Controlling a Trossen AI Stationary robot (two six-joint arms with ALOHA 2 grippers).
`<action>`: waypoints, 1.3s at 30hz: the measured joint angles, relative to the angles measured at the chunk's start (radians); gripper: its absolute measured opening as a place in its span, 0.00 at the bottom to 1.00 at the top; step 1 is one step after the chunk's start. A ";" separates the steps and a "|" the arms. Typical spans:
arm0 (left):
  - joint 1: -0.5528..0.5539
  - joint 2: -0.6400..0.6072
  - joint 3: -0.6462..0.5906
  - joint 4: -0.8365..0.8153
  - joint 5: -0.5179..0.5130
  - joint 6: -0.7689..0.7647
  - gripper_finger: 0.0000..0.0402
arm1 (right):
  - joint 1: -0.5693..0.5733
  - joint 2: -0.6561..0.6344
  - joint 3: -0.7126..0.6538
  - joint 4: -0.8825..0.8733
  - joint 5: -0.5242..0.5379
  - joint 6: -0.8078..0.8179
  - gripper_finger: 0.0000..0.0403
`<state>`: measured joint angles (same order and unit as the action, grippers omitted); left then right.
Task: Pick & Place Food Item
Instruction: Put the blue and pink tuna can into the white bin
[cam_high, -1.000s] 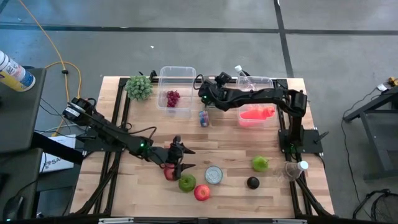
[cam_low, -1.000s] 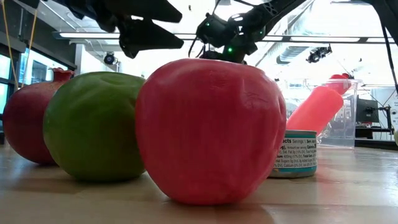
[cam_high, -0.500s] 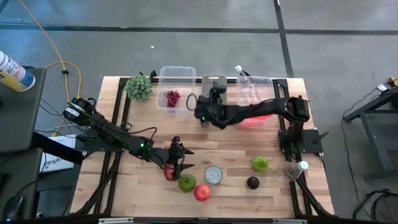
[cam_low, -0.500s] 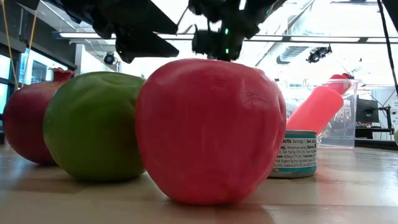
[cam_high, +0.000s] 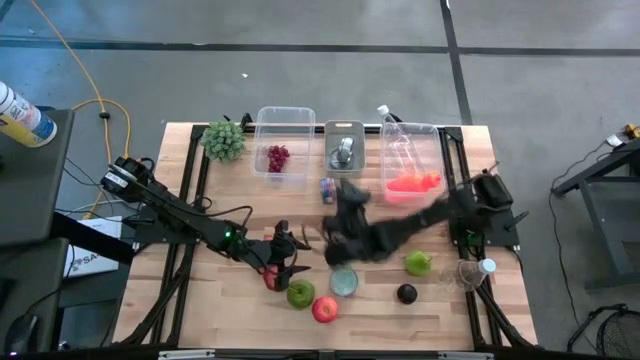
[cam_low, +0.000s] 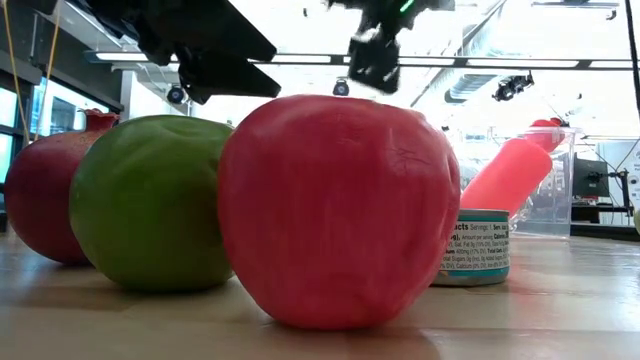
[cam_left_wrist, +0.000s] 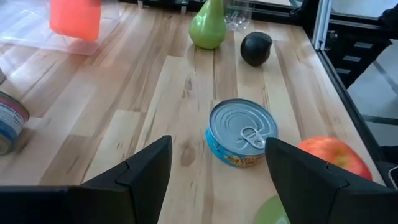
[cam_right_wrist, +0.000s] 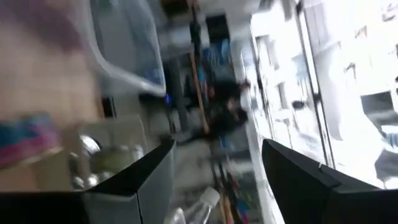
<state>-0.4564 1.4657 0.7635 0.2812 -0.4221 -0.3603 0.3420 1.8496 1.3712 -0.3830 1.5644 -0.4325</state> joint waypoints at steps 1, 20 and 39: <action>0.000 0.000 0.000 -0.003 0.000 0.000 0.62 | 0.032 -0.007 0.001 -0.042 0.005 0.062 0.57; 0.010 0.000 0.000 0.011 0.008 0.056 0.62 | 0.683 -0.204 0.001 -0.712 -0.185 1.149 0.57; -0.006 0.000 0.000 0.036 0.008 0.074 0.62 | 0.848 -0.215 0.001 -0.735 -0.348 1.220 0.57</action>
<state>-0.4622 1.4658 0.7635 0.3176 -0.4141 -0.2867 1.1898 1.6344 1.3721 -1.1183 1.2168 0.7880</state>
